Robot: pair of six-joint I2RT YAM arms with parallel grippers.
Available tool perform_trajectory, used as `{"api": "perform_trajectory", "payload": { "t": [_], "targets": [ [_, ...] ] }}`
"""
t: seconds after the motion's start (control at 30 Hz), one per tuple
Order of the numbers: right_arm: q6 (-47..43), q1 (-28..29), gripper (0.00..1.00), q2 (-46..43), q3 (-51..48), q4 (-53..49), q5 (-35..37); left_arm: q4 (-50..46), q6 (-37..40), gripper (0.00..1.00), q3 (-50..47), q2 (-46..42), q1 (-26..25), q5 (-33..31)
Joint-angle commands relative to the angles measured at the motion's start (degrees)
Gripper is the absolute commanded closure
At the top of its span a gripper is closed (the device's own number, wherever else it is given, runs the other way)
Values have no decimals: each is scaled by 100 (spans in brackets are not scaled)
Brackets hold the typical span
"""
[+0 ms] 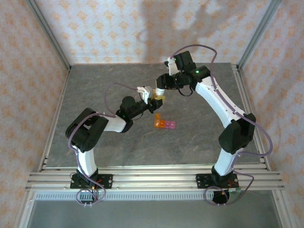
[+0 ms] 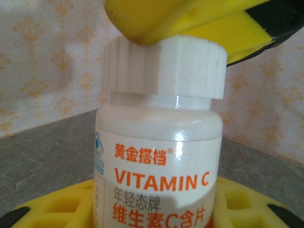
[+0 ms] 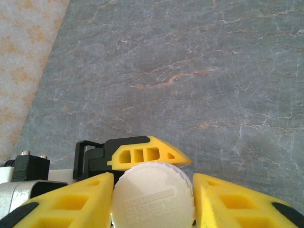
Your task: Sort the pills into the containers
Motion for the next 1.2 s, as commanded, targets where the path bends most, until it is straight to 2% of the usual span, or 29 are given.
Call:
{"api": "perform_trajectory", "payload": {
  "t": [0.0,0.1,0.17,0.23,0.33,0.43,0.57,0.77,0.93,1.0,1.1,1.17],
  "targets": [
    [376,132,58,-73,-366,131,318,396,-29,100,122,-206,54,126],
    [1129,400,59,-208,-685,367,1143,398,-2,100,117,-201,49,29],
    [1875,620,60,-393,-1045,646,1969,406,38,100,97,-210,53,-100],
    [2576,826,60,-728,-1643,1350,2475,406,105,100,49,-229,47,-261],
    [3184,986,59,-897,-1940,1878,2654,398,213,100,-19,-275,48,-418],
    [3253,1031,58,-834,-1762,1844,2674,397,230,100,-21,-279,53,-431],
    [3030,1023,51,-791,-1380,1534,2738,390,212,100,-6,-267,52,-415],
    [2468,874,23,-1003,-868,1185,2588,396,192,100,-3,-262,54,-387],
    [1912,814,19,-1171,-819,899,2700,387,187,100,-4,-257,62,-257],
    [1613,674,16,-1184,-856,951,2300,380,176,100,-4,-263,71,-156],
    [840,322,16,-885,-483,595,863,379,108,100,-5,-258,87,3],
    [219,263,16,-642,-125,84,521,371,57,100,8,-245,96,100]
  ]
}}
